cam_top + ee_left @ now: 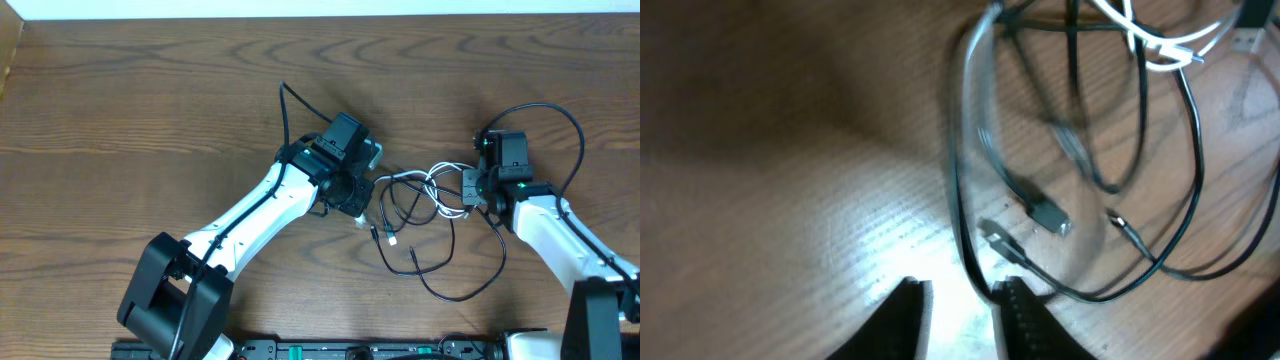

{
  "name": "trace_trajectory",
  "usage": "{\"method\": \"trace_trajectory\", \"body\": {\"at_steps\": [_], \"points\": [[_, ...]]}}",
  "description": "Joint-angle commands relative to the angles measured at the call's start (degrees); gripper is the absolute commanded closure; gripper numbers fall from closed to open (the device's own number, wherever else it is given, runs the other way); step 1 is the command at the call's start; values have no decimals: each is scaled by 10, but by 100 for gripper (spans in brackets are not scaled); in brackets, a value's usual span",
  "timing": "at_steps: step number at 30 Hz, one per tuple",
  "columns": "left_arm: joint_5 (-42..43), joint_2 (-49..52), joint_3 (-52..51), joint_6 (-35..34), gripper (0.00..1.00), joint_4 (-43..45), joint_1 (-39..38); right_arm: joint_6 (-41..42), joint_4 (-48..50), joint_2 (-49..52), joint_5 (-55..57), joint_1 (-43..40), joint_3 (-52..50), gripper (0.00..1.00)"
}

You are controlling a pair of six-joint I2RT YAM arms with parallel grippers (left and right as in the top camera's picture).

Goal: Untangle cables

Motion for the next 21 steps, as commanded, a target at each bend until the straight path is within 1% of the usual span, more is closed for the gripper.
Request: {"method": "trace_trajectory", "body": {"at_steps": [1, 3, 6, 9, 15, 16, 18, 21], "points": [[5, 9, -6, -34, 51, 16, -1, 5, 9, 1, -44, -5, -4, 99], [5, 9, -6, -51, 49, 30, -1, 5, 10, -5, -70, -5, -4, 99], [5, 9, -6, -68, 49, 46, -1, 5, 9, -11, -89, -5, -4, 99], [5, 9, -6, -79, 49, 65, -6, 5, 10, -12, -131, -5, -4, 99], [5, 9, -6, -104, 49, 108, -32, 5, 10, -12, -137, -5, -4, 99], [4, 9, -6, -104, 50, 112, -38, 5, 10, -12, -137, -5, -4, 99], [-6, 9, -6, -104, 57, 121, -53, 5, 10, -12, -137, -5, -4, 99], [-57, 9, -6, -104, 58, 123, -76, 5, 10, -12, -137, -5, -4, 99]]}}
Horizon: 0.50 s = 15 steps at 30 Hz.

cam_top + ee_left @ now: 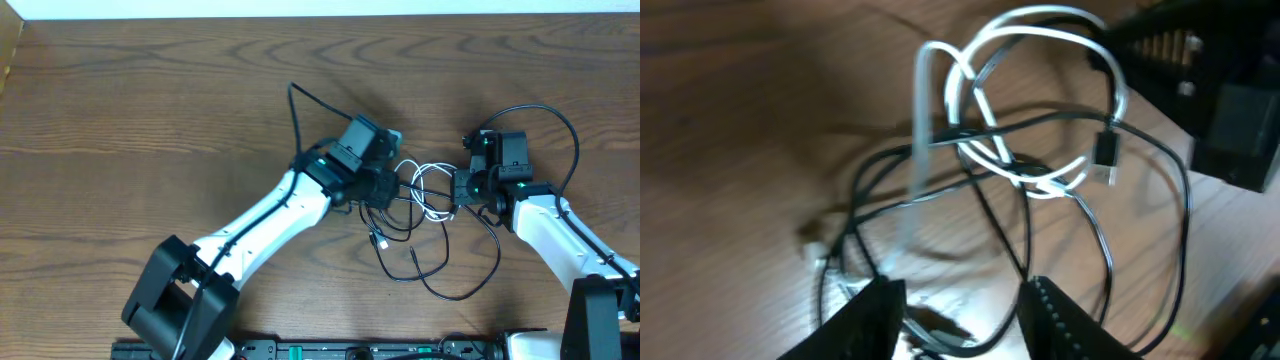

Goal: Untangle cables

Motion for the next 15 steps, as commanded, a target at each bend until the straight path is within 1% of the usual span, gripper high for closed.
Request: {"method": "trace_trajectory", "body": {"at_steps": [1, 3, 7, 10, 13, 15], "points": [[-64, 9, -5, -5, 58, 0, -27, 5, 1, -10, -10, -4, -3, 99], [-90, 11, -5, -5, 58, -3, -42, 5, 1, -10, -10, -4, -3, 99], [-91, 32, -5, -5, 58, -3, -55, 5, 0, -10, -10, -4, -3, 99], [-94, 65, -5, -5, 59, -3, -55, 5, 0, -10, -10, -4, -3, 99], [-135, 81, -5, -6, 59, -14, -55, 5, 0, -10, -10, -4, -3, 99], [-178, 82, -5, -22, 59, -30, -55, 5, 1, -10, -10, -4, -3, 99]]}}
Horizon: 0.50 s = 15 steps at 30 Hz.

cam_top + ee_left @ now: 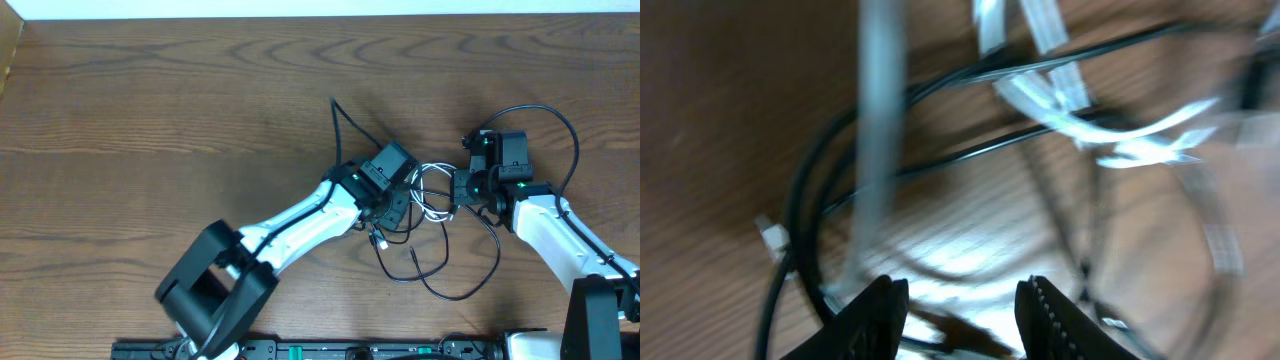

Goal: Untangle cables

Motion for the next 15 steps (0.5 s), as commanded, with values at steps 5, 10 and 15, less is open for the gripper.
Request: {"method": "trace_trajectory", "body": {"at_steps": [5, 10, 15], "points": [[-98, 7, -4, -40, 59, -35, 1, 5, 1, -10, -7, -4, -3, 99], [-98, 17, -4, -66, 59, -40, 1, 5, 1, -10, -7, -4, -3, 99], [-96, 24, -4, -70, 63, -40, 1, 5, 0, -10, -7, -4, -3, 99]]}}
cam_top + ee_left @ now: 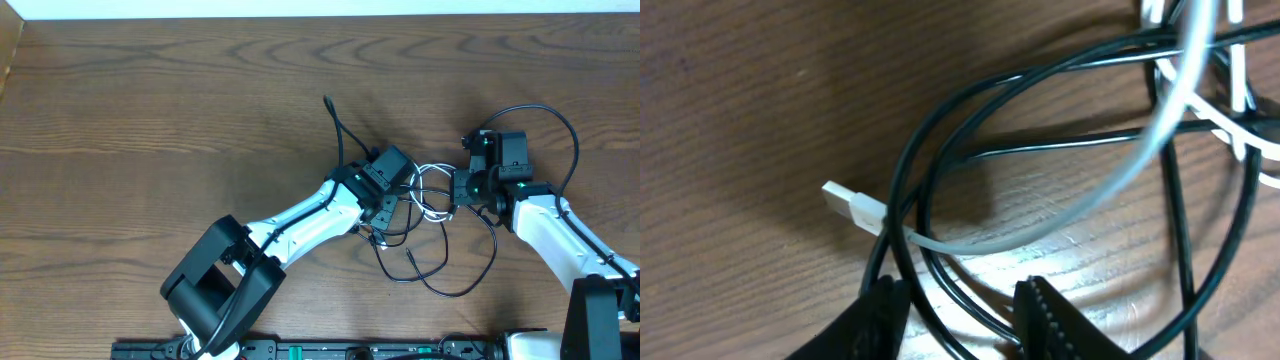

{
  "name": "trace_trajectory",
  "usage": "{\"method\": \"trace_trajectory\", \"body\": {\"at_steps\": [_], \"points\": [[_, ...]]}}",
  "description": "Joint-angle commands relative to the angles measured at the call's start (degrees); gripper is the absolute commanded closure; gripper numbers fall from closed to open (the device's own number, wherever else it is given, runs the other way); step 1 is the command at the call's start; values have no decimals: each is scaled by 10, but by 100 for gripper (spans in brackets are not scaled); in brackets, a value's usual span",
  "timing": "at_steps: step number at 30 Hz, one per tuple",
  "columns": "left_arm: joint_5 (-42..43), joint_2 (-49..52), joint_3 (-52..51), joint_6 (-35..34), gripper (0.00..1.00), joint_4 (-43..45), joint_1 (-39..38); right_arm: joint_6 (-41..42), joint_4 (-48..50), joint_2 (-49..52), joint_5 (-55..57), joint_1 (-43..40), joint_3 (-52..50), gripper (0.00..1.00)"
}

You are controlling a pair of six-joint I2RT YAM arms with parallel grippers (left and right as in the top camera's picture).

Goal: Untangle cables

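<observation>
A tangle of black cables (pixel 445 285) and a white cable (pixel 432 192) lies right of the table's middle. My left gripper (pixel 385 207) is low over the tangle's left side, open. In the left wrist view its fingers (pixel 1040 312) straddle two black cable (pixel 940 130) strands on the wood, and the left gripper (pixel 958 305) has not closed on them. The white cable's USB plug (pixel 850 204) lies just ahead, its cord arching up to the right. My right gripper (pixel 458 188) sits at the tangle's right edge, seemingly shut on the white cable.
The wooden table (pixel 150 110) stretches bare to the left and back. The left arm's own black lead (pixel 338 125) loops up behind its wrist. A big black loop (pixel 560 130) curls round the right wrist. A light wall edge runs along the back.
My left gripper has dropped closer to the table and shifted slightly left. The white plug and two black strands now show sharply between and ahead of its open fingers. The right gripper is unchanged.
My left gripper was open left of the tangle, the right gripper at its right edge. It then moved right over the white loops while the right gripper edged left. After that it sat over the tangle's left side, and now lies low with black strands between its fingers.
</observation>
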Motion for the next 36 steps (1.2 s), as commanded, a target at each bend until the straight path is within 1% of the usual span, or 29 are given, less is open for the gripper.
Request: {"method": "trace_trajectory", "body": {"at_steps": [1, 9, 11, 16, 20, 23, 25, 27, 30, 36], "points": [[-11, 9, 0, -11, 62, -3, 1, 5, 0, -10, -5, -4, -3, 99], [-10, -50, 16, -20, 63, -14, 1, 5, 1, -10, -5, -4, -3, 99], [17, -62, 16, -24, 63, -12, -5, 5, 1, -10, -5, -4, -3, 99], [25, -59, 16, -36, 65, -9, -22, 5, 2, -10, -5, -4, -3, 99], [25, -49, 14, -50, 71, 9, -34, 5, 1, -10, -5, -4, -3, 99], [24, -35, 9, -74, 71, 25, -42, 5, 1, -10, -5, -4, -3, 99], [22, -24, 8, -77, 71, 24, -45, 5, 1, -10, -5, -4, -3, 99], [11, -16, 8, -78, 71, 18, -45, 5, 1, -10, -5, -4, -3, 99], [-46, -5, 8, -113, 71, -9, -45, 5, 1, -10, -5, -4, -3, 99], [-75, 8, 1, -155, 71, -20, -45, 5, 1, -10, -5, -4, -3, 99]]}}
